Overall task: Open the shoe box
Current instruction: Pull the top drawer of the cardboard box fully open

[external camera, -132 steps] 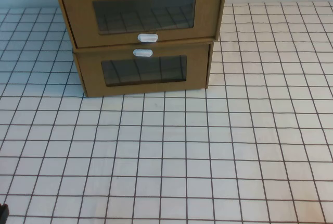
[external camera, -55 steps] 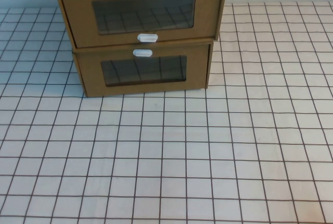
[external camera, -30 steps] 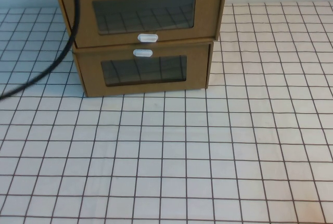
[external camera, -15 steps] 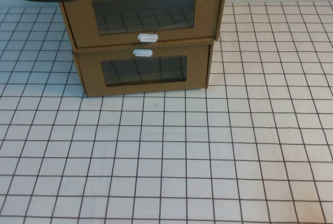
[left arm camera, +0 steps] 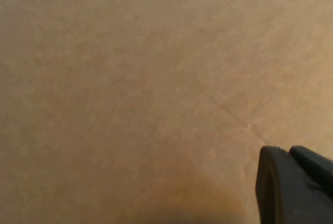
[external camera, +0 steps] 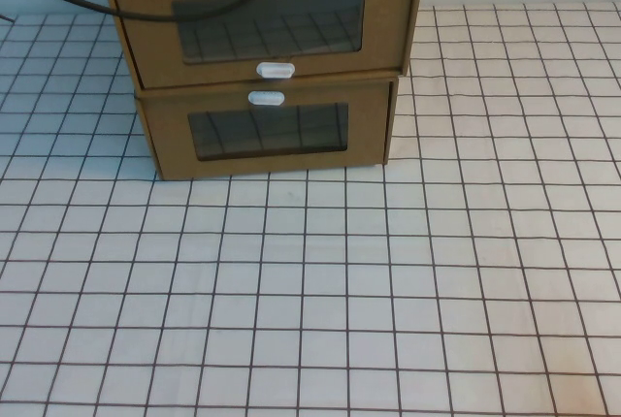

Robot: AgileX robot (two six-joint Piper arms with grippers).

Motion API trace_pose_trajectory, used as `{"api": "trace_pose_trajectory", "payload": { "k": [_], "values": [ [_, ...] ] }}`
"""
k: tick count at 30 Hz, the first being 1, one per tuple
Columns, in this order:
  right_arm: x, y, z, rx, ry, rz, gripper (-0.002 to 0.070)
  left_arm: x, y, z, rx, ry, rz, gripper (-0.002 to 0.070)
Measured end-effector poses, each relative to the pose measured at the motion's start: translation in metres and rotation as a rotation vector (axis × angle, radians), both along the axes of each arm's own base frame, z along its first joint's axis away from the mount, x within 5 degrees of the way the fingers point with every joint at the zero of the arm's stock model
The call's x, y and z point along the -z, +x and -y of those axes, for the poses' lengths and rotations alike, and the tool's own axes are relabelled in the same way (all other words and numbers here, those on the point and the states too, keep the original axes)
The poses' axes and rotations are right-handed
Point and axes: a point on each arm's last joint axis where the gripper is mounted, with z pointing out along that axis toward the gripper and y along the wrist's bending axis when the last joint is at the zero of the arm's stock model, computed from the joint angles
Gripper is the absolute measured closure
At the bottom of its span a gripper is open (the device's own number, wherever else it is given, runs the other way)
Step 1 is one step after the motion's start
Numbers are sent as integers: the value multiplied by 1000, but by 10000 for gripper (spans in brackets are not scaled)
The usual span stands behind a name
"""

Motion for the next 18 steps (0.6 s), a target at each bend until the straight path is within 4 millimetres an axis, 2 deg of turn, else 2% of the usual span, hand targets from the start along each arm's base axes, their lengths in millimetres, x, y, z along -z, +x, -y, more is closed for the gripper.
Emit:
{"api": "trace_pose_trajectory", "payload": {
  "k": [2, 5, 10, 15, 18],
  "values": [
    [-5, 1, 0, 6, 34, 51, 689, 4, 2, -1, -4, 24, -6, 677],
    [-14, 2, -1, 21, 181, 134, 689, 10, 5, -2, -5, 50, -20, 677],
    [-27, 3, 1, 78, 547, 247, 689, 9, 4, -2, 1, 55, -27, 677],
    [-31, 3, 5, 113, 694, 283, 689, 10, 2, -2, 10, 59, -39, 677],
    [-29, 3, 1, 95, 754, 240, 689, 10, 2, -2, 11, 60, -40, 677]
  ]
}}
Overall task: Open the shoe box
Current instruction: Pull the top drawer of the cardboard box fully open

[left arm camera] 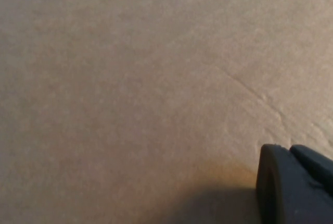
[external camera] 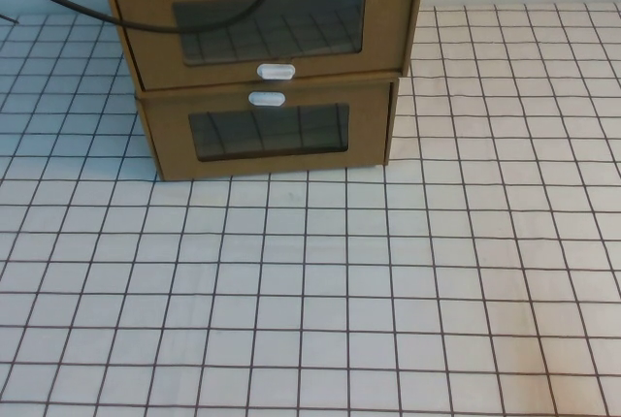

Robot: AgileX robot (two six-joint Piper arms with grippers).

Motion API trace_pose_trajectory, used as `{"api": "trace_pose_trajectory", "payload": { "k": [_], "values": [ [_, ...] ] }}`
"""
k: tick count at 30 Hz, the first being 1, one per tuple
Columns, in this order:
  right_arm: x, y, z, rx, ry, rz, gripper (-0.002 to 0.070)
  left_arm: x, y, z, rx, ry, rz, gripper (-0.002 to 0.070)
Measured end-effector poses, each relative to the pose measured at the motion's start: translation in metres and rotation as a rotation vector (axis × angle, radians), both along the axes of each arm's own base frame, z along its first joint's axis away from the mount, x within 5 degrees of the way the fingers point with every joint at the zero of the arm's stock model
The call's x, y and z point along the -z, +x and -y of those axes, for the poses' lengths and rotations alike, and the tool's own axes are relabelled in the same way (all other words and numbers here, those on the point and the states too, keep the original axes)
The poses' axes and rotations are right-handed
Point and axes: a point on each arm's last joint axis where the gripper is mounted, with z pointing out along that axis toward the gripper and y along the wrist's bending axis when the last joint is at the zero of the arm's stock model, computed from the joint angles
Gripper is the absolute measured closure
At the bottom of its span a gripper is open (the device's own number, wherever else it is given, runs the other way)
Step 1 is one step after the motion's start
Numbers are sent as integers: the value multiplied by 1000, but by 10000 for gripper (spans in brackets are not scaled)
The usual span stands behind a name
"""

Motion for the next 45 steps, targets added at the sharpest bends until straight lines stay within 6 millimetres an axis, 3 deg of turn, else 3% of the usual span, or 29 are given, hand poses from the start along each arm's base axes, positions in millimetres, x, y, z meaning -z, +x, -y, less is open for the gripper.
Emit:
{"api": "trace_pose_trajectory", "payload": {
  "k": [7, 11, 18, 24, 31, 34, 38, 45],
  "values": [
    [-40, -3, -19, -209, -19, -84, 689, 0, 0, 0, 3, 2, -5, 677],
    [-57, 4, -22, -247, -35, -130, 689, 1, -1, 0, 7, 4, -9, 677],
    [-89, 22, -34, -399, -216, -230, 689, 1, -2, 0, 13, 4, -19, 677],
    [-113, 69, -49, -637, -354, -427, 689, 1, -3, 1, 17, -3, -31, 677],
    [-127, 131, -66, -773, -499, -500, 689, 1, -3, 1, 9, -11, -43, 677],
    [-125, 153, -85, -839, -560, -525, 689, 1, -3, 1, 8, -13, -48, 677],
    [-123, 171, -129, -936, -667, -541, 689, 1, -3, 1, 6, -14, -49, 677],
    [-111, 174, -209, -1026, -946, -534, 689, 1, -3, 1, 5, -16, -51, 677]
  ]
}}
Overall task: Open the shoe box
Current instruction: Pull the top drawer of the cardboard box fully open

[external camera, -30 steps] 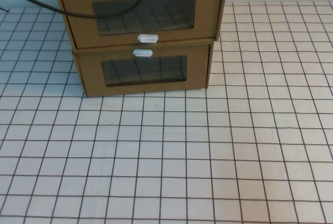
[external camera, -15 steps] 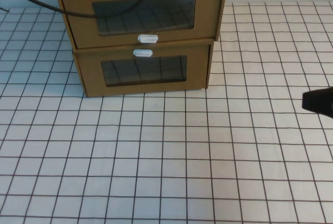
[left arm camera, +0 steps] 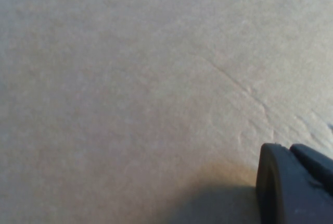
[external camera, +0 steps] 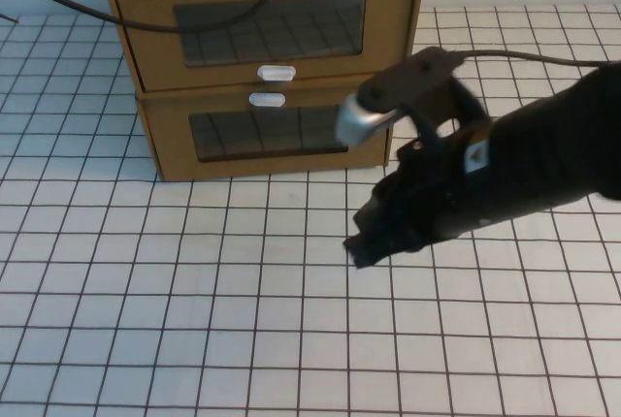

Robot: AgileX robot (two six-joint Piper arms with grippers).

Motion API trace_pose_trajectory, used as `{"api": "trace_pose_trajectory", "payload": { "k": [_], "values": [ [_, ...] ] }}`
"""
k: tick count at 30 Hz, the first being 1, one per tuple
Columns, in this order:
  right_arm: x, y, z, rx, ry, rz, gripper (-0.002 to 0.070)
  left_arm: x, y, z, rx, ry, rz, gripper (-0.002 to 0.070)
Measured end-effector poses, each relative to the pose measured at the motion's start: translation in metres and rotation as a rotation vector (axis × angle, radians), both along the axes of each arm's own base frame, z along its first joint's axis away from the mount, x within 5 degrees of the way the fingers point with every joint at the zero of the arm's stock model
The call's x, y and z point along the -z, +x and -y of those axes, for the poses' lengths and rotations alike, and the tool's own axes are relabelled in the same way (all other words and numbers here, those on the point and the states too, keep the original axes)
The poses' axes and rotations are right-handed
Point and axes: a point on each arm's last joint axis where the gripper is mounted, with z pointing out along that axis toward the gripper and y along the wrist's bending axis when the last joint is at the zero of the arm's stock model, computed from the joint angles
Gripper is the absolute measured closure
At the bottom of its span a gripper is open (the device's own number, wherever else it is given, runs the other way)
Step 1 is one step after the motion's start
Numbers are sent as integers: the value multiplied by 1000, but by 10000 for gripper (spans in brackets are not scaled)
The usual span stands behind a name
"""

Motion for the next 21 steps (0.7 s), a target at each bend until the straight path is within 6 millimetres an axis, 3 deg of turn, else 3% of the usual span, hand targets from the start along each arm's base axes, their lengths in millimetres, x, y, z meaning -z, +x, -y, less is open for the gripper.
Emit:
{"api": "trace_pose_trajectory", "payload": {
  "k": [4, 9, 15, 18, 21],
  "values": [
    [8, -4, -32, -44, -153, 111, 689, 0, 0, 0, 2, -1, -2, 677],
    [16, -7, -60, -97, -328, 383, 689, 0, 0, 0, 3, 0, -4, 677],
    [11, 2, -75, -117, -339, 638, 679, 0, -1, 0, 5, -2, -9, 677],
    [9, 6, -78, -142, -347, 714, 617, 0, -1, 0, 6, -1, -10, 677],
    [5, 8, -84, -197, -359, 804, 498, 0, -1, 1, 8, -2, -12, 677]
  ]
}}
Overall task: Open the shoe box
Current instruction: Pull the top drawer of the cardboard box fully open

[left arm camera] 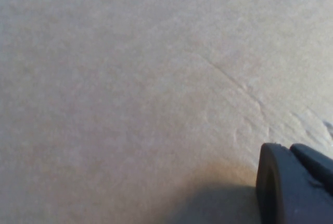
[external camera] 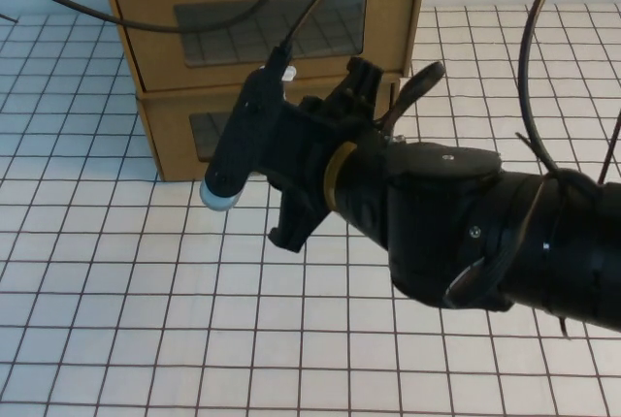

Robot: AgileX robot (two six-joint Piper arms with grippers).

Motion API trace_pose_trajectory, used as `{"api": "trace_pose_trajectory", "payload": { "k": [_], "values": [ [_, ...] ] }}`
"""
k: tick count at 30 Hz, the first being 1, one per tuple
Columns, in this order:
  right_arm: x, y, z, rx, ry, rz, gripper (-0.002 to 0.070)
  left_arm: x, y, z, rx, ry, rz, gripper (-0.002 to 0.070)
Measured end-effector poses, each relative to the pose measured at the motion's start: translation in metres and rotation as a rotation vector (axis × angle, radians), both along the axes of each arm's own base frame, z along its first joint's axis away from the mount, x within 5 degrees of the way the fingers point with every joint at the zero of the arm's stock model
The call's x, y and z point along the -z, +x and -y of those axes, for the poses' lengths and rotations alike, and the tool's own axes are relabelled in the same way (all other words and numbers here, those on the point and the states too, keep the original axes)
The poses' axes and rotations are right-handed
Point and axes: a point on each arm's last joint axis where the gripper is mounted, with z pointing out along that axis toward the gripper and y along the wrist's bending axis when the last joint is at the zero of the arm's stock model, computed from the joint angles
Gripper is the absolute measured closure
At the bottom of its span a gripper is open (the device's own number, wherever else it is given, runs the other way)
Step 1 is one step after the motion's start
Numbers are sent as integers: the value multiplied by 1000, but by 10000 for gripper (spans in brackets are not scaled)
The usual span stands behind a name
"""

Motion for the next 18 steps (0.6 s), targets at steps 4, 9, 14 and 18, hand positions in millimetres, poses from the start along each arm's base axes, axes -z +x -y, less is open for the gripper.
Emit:
{"api": "trace_pose_trajectory", "payload": {
  "k": [4, 9, 14, 18],
  "values": [
    [3, 5, -6, -43, -52, 96, 377, 0, 0, 0, 0, 0, 0, 677],
    [14, 20, -11, -76, -124, 210, 397, 0, 0, 0, 2, 1, -2, 677],
    [25, 38, -15, -77, -163, 234, 412, 0, -1, 0, 4, 2, -4, 677],
    [29, 54, -15, -49, -169, 236, 413, 0, -1, 0, 3, 1, -5, 677]
  ]
}}
